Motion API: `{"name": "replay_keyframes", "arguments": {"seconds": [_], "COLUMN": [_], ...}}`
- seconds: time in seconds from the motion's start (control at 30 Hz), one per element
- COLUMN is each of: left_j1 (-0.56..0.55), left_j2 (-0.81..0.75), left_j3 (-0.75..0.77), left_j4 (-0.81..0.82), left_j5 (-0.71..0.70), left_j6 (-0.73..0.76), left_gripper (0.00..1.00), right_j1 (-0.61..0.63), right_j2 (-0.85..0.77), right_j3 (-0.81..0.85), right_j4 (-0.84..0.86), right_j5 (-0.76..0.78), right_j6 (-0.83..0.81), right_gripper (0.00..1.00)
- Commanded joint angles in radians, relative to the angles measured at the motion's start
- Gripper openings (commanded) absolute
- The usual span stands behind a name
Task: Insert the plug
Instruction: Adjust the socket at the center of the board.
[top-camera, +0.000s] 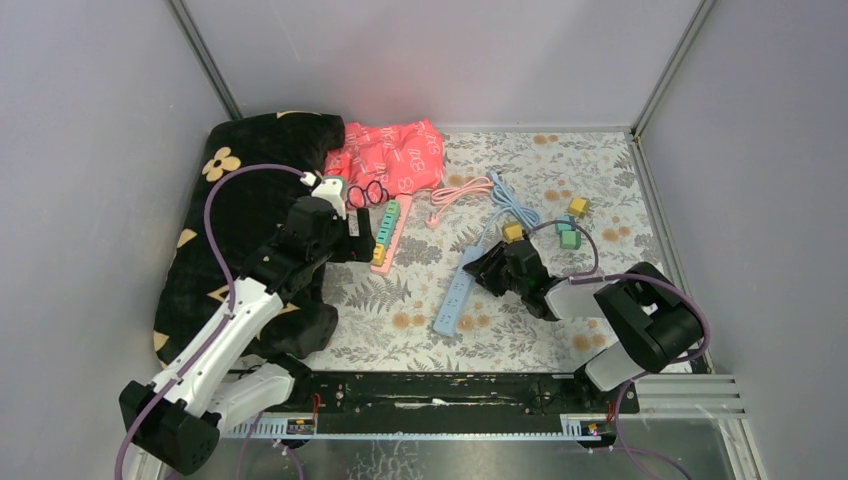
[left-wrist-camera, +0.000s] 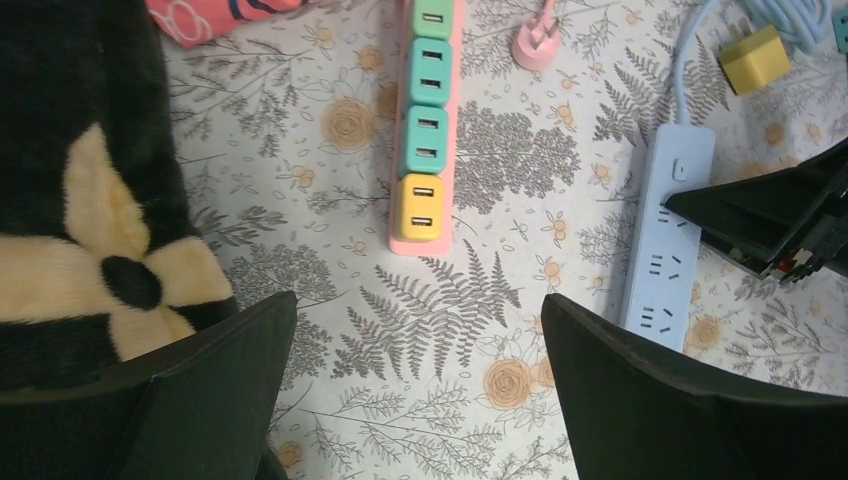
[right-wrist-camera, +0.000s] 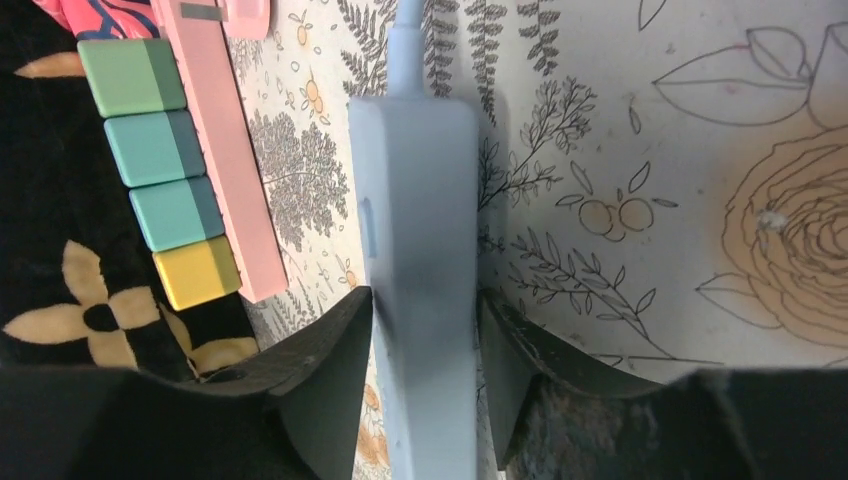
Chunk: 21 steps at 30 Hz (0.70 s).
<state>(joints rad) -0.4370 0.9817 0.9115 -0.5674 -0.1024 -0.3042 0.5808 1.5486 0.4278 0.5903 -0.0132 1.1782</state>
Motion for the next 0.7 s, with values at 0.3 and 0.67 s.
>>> {"name": "replay_keyframes", "arguments": {"seconds": [0.3,0.67], "left_j1": [-0.202,-0.385], "left_j2": [0.093,0.321], "left_j3": [0.016,0.004], "left_j4": [0.065,0.189], "left_j5": [0.021,-0.006], "left_j6": [-0.132,-0.214], "left_gripper": [1.00,1.00], "right_j1": [0.007,0.007], "right_j2": [-0.121,-0.037], "right_j3": [-0.101,-0.074], "right_j4": [-0.215,-0.155], "right_j5": [0.071,-0.004], "right_j6": [-0.129,-0.219], "right_gripper": [0.54,0.31]}}
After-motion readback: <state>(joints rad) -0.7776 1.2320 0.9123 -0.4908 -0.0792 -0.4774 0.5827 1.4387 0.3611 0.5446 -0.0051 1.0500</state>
